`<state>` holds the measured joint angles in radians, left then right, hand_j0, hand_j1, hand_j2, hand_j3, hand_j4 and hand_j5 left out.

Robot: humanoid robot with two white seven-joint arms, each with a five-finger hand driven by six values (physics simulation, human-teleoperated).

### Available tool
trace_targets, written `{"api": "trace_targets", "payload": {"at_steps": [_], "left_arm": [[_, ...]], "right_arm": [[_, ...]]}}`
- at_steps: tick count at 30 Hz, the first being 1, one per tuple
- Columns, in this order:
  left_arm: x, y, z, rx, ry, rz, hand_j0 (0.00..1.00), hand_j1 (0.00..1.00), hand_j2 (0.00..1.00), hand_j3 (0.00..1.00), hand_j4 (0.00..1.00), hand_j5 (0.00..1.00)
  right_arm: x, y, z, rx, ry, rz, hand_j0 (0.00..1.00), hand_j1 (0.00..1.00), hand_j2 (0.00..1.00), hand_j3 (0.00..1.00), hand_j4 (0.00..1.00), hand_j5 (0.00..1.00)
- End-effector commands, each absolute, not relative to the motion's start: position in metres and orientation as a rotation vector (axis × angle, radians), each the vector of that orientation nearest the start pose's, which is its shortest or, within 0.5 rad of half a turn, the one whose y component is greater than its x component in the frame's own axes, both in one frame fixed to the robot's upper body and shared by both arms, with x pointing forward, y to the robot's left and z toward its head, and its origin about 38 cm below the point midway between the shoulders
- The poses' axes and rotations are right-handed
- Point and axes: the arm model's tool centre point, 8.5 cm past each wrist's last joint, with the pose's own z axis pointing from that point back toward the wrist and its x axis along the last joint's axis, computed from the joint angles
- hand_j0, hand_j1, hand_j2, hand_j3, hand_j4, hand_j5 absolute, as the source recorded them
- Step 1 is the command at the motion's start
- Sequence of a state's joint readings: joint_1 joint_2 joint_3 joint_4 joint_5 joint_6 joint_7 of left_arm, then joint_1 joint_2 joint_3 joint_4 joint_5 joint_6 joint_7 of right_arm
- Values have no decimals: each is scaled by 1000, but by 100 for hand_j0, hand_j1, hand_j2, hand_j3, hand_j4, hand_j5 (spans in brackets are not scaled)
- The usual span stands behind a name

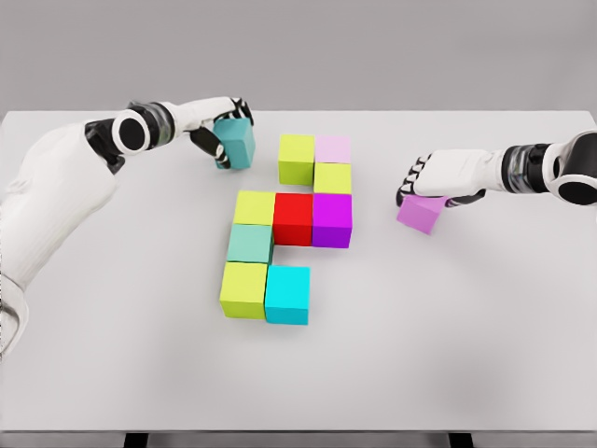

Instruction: Assemble the squares on the desktop into the number 2

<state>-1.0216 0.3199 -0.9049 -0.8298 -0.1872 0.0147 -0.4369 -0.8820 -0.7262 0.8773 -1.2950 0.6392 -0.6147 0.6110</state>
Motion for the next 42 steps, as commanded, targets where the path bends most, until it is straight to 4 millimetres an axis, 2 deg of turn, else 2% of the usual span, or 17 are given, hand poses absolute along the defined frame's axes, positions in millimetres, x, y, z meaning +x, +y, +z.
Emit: {"api": "trace_targets", "payload": {"at_steps": [1,15,21,26,28,34,36,38,42], "left_arm": [[574,184,185,368,-1202,-1407,27,27,27,27,27,27],[571,168,179,359,-1219,-1416,29,29,29,29,29,29],[570,164,177,352,-1217,-1425,31,31,31,31,31,31],[569,163,175,345,-1218,-1427,38,38,38,38,38,38],[569,160,175,341,-1222,-1429,41,41,41,41,41,41],[569,160,175,341,-1222,-1429,54,54,54,54,54,54],[569,160,175,341,-1222,-1429,57,57,57,57,57,57],[568,159,174,338,-1221,-1431,67,67,67,67,67,67],[568,158,175,334,-1224,-1433,73,73,73,73,73,73]], "right_arm": [[474,-271,197,665,1399,-3246,49,49,49,49,49,49],[473,-281,205,679,1428,-3248,48,48,48,48,48,48],[473,-280,216,649,1547,-3219,48,48,48,48,48,48],[464,-295,232,634,1626,-3204,48,48,48,48,48,48],[459,-293,233,626,1618,-3194,49,49,49,49,49,49],[430,-278,258,567,1617,-3081,49,49,49,49,49,49],[416,-269,265,545,1590,-3034,49,49,49,49,49,49],[407,-261,269,529,1576,-2999,48,48,48,48,48,48],[394,-243,271,476,1564,-2941,48,48,48,48,48,48]]}}
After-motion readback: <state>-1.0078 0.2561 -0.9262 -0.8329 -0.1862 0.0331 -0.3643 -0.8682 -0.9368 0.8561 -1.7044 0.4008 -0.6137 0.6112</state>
